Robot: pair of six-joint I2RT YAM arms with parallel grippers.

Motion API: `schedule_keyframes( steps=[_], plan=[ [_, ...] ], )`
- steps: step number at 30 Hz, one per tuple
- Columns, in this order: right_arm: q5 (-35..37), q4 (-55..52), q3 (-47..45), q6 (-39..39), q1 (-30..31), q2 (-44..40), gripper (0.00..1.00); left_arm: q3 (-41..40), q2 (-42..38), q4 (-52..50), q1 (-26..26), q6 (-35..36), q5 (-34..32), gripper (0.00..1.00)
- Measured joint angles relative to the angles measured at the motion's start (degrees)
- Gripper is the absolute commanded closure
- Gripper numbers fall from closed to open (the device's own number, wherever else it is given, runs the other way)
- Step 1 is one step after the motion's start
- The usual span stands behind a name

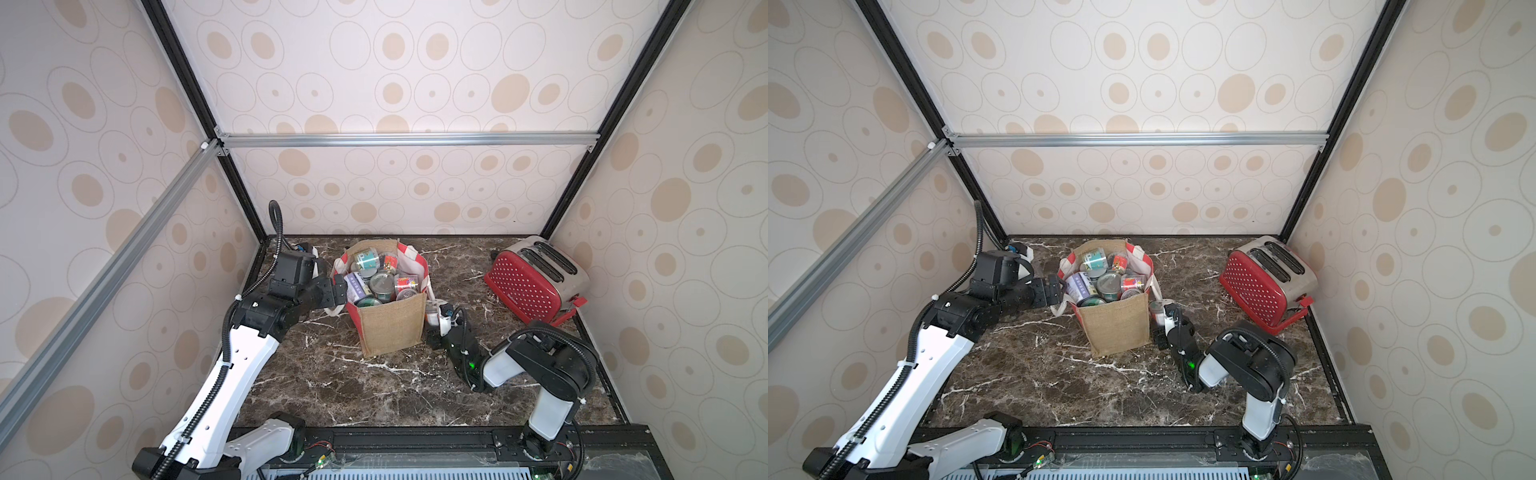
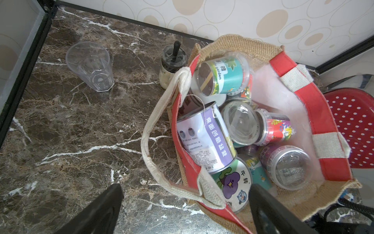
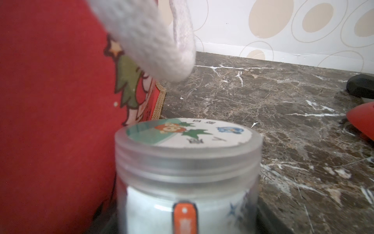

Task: Take out the seed jars from the canvas bag
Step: Place the seed jar at the center of the board.

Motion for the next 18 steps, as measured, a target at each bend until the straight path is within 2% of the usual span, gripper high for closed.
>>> schedule_keyframes(
  steps=[4,6,9,12,18],
  plan=[
    [1.7,6.0,-3.8,0.2,1.8,0.9,0.20,-0.2,0.0,0.3,0.0,0.0,0.0,0.02],
    [2.6,8.3,-5.4,0.3,2.7,1.2,0.00,-0.2,0.0,0.4,0.0,0.0,0.0,0.02],
    [3.3,8.2,-8.2,0.7,3.5,1.3,0.00,-0.2,0.0,0.4,0.0,0.0,0.0,0.02],
    [3.7,2.7,-10.1,2.1,3.9,-1.3,0.00,-0.2,0.0,0.4,0.0,-0.2,0.1,0.02],
    [5.2,-16.9,-8.8,6.8,3.9,-16.3,0.00,-0.3,-0.7,0.6,0.0,-1.0,0.1,0.02]
  ],
)
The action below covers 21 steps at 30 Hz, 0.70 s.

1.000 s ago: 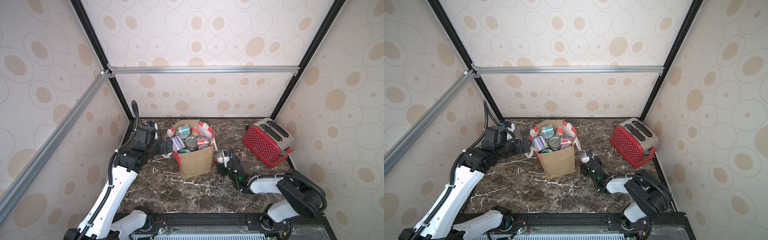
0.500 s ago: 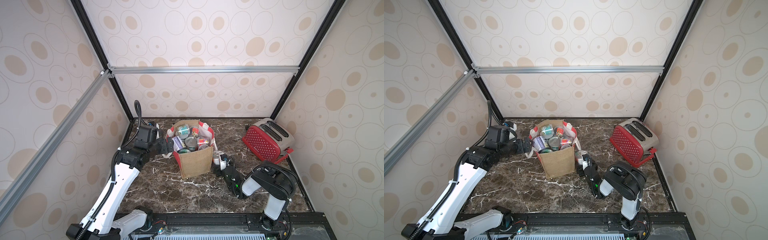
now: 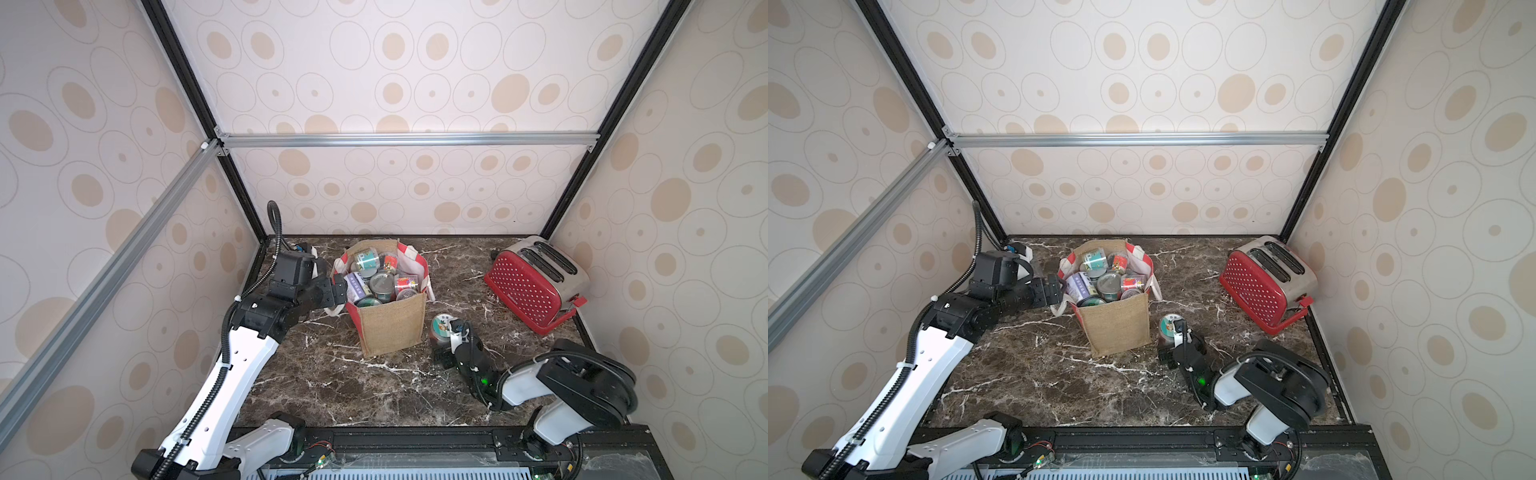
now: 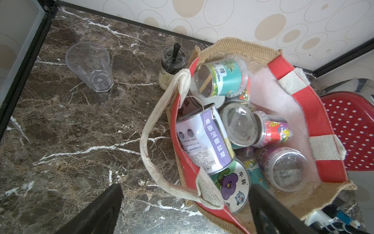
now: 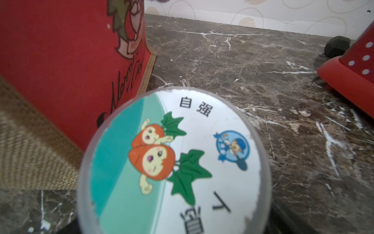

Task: Take out the seed jars from the canvas bag
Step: Place the seed jar at the center of the board.

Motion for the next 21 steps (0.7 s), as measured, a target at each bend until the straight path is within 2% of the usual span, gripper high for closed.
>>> schedule_keyframes(
  steps=[5,11,17,21],
  plan=[
    [2.4,-14.2,1.3,2.4,0.0,-7.3,0.00,-0.9,-1.0,0.9,0.0,-0.3,0.0,0.02],
    [5.6,-30.4,6.1,5.6,-0.9,-11.6,0.00,-2.1,-1.2,1.4,0.0,-0.6,0.2,0.02],
    [6.2,-42.1,7.6,9.9,-7.0,-17.2,0.00,-2.7,-1.9,1.5,0.0,-0.7,0.6,0.02],
    [5.3,-49.4,9.5,13.0,-11.0,-17.7,0.00,-2.9,-1.9,1.6,0.0,-0.9,0.9,0.02]
  ],
)
